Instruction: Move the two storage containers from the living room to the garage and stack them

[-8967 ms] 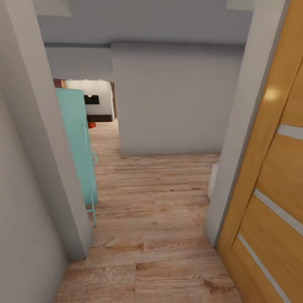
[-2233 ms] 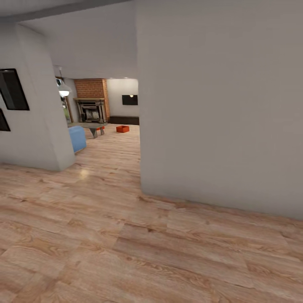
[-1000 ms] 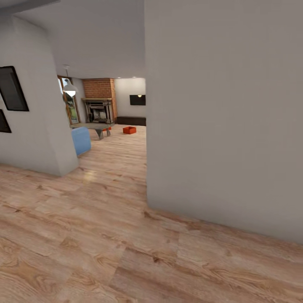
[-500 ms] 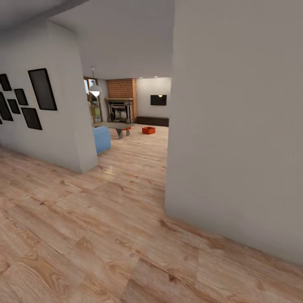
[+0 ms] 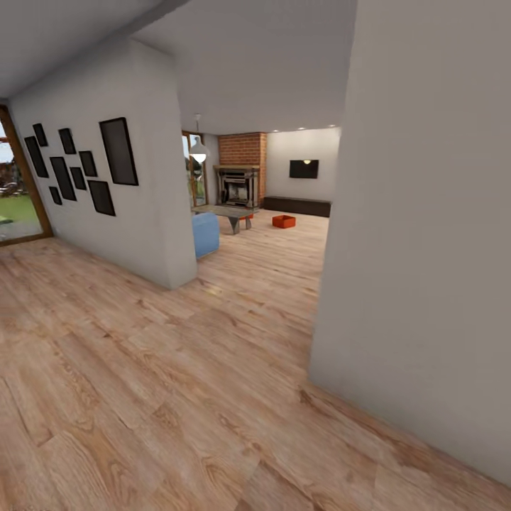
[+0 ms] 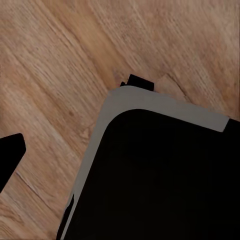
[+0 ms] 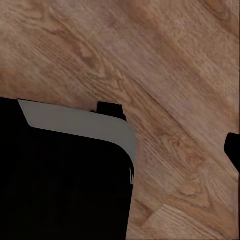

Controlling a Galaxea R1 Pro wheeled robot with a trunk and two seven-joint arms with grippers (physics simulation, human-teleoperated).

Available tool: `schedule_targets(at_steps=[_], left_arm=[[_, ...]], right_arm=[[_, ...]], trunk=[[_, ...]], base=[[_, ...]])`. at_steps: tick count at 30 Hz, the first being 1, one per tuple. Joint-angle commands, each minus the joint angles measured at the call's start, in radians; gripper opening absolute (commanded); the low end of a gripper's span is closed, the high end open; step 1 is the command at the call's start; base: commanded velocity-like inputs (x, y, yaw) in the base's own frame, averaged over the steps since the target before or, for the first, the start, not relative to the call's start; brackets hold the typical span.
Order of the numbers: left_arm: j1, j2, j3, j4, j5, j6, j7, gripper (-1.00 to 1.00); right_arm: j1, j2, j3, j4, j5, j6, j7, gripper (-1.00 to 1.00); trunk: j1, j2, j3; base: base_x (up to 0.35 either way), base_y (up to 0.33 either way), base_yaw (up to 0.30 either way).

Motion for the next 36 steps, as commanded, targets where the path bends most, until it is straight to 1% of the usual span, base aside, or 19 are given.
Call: schedule_targets(at_steps=[1, 17, 18, 22, 36], left_arm=[[0.000, 0.000, 0.003, 0.000, 0.001, -0.002, 0.001, 1.00], [0.000, 0.000, 0.003, 0.001, 0.001, 0.000, 0.001, 1.00], [0.000, 0.000, 0.003, 0.001, 0.001, 0.000, 0.001, 1.00], [0.000, 0.000, 0.002, 0.000, 0.001, 0.000, 0.001, 1.00], [0.000, 0.000, 0.002, 0.001, 0.001, -0.001, 0.001, 1.00]], right_arm=[[-0.001, 0.001, 0.009, 0.003, -0.011, -0.006, -0.001, 1.00], [-0.001, 0.001, 0.009, 0.003, -0.015, -0.005, 0.000, 1.00], [-0.001, 0.000, 0.009, 0.003, -0.008, -0.005, 0.005, 1.00], [-0.001, 0.000, 0.010, 0.003, -0.001, -0.005, 0.007, 1.00], [-0.001, 0.001, 0.013, 0.003, 0.000, -0.005, 0.008, 1.00]], trunk=[[0.001, 0.000, -0.001], [0.001, 0.000, -0.001], [0.001, 0.000, -0.001], [0.001, 0.000, -0.001], [0.001, 0.000, -0.001]], base=[[0.322, 0.000, 0.300], [0.322, 0.000, 0.293], [0.322, 0.000, 0.080], [0.322, 0.000, 0.027], [0.322, 0.000, 0.001]])
